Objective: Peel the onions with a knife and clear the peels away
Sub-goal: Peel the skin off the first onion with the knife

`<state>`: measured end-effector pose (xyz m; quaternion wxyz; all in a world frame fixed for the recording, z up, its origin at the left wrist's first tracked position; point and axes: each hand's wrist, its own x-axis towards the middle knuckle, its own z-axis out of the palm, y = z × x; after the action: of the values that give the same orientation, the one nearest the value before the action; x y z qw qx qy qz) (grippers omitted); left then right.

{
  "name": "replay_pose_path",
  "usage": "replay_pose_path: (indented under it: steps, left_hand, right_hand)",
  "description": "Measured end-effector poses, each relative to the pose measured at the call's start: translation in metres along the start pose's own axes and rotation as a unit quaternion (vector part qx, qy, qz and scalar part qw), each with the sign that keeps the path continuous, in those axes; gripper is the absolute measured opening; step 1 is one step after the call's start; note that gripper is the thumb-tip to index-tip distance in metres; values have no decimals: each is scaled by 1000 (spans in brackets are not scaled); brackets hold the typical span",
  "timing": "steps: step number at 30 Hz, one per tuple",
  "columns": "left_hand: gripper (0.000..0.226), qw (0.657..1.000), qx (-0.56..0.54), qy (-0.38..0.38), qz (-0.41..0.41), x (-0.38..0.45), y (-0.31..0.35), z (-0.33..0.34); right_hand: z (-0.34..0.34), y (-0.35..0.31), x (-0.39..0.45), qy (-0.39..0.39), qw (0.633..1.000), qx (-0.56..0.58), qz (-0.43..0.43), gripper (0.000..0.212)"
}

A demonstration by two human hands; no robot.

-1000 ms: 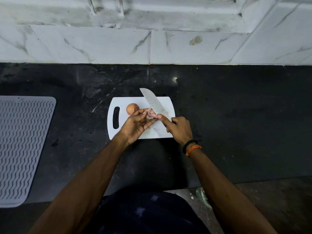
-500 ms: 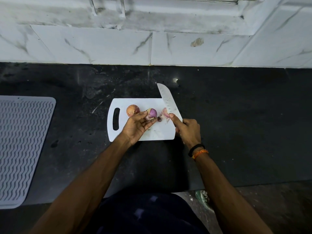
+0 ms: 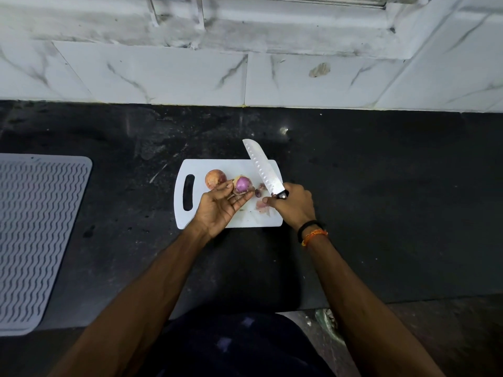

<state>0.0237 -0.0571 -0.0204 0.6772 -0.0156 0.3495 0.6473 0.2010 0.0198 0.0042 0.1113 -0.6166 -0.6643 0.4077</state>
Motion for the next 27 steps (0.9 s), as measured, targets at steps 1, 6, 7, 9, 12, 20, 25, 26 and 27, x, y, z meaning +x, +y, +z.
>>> replay_pose_path:
  steps: [1, 6, 7, 9, 12, 20, 25, 26, 27]
  left_hand:
    - [18, 1000, 1, 0, 1, 0, 0, 0]
    - [20, 1000, -13, -1, -2, 0, -1, 1]
    - [19, 1000, -16, 1, -3, 0, -1, 2]
    - [17, 1000, -17, 5, -4, 0, 0, 3]
    - [19, 1000, -11, 3, -4, -2, 0, 3]
    - [24, 1000, -7, 8, -16, -3, 2, 4]
    - [23, 1000, -12, 12, -24, -5, 2, 9]
    - [24, 1000, -7, 16, -24, -5, 2, 8]
    - [26, 1000, 1, 20, -23, -5, 3, 6]
  right_hand:
    - [0, -1, 1, -4, 1000, 7, 1, 40]
    - [-5, -8, 0, -20, 999, 46, -10, 31]
    - [-6, -9, -1, -21, 998, 53, -10, 31]
    - [-5, -12, -2, -21, 997, 75, 4, 33]
    - [-3, -12, -3, -11, 996, 89, 12, 32]
    - [2, -13, -9, 13, 998, 66, -7, 28]
    - [1, -15, -10, 7, 998, 62, -4, 21]
    - [1, -15, -10, 10, 998, 61, -8, 21]
    - [1, -15, -10, 14, 998, 61, -14, 21]
